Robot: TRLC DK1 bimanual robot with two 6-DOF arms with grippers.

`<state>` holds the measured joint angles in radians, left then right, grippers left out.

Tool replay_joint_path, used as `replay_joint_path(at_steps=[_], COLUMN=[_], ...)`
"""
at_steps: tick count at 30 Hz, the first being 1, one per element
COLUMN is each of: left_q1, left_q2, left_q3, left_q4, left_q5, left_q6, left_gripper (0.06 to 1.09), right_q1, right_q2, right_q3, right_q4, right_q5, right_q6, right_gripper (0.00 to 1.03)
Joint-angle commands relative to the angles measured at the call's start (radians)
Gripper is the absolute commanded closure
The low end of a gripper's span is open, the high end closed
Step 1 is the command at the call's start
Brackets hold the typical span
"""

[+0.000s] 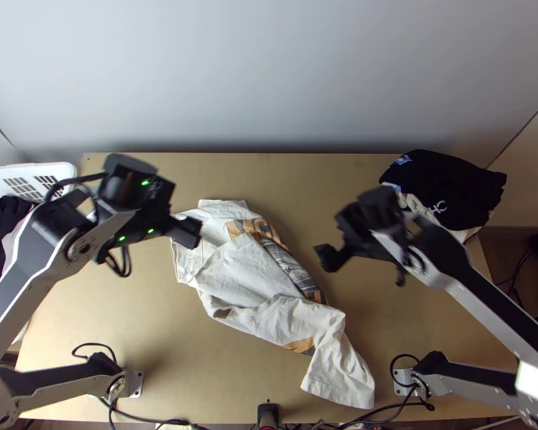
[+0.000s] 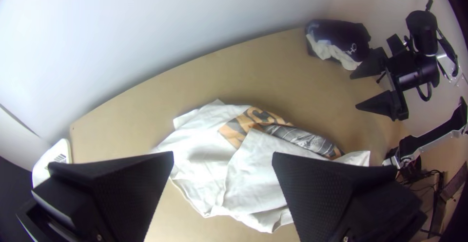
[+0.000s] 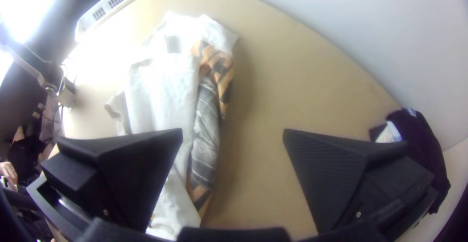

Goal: Fold the t-shirt

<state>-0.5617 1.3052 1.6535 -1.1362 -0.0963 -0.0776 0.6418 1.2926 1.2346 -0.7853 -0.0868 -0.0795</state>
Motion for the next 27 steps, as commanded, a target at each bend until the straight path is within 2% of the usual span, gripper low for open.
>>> replay_joint_path(at_steps=[1, 5, 9, 13, 27], left_q1=[0.105, 0.141, 0.163, 0.163, 0.163], left_q2=[-0.176, -0.259, -0.32, -0.376, -0.489], left_q3=[-0.201, -0.297, -0.383, -0.462, -0.644], left_q4=[0.001, 0.001, 0.003, 0.003, 0.021], left_q5=[0.001, 0.004, 0.015, 0.015, 0.032], left_q6=[0.009, 0.012, 0.013, 0.024, 0.025], left_gripper=[0.1, 0.1, 0.1, 0.1, 0.1], right_q1=[0.081, 0.116, 0.127, 0.134, 0.128], right_q2=[0.321, 0.468, 0.613, 0.738, 0.967], right_q3=[0.217, 0.342, 0.462, 0.569, 0.75], right_q4=[0.012, 0.011, -0.026, -0.083, -0.103], right_q5=[-0.106, -0.172, -0.281, -0.318, -0.324], right_q6=[-0.003, 0.003, 0.009, 0.004, 0.004], right_gripper=[0.07, 0.07, 0.11, 0.11, 0.12])
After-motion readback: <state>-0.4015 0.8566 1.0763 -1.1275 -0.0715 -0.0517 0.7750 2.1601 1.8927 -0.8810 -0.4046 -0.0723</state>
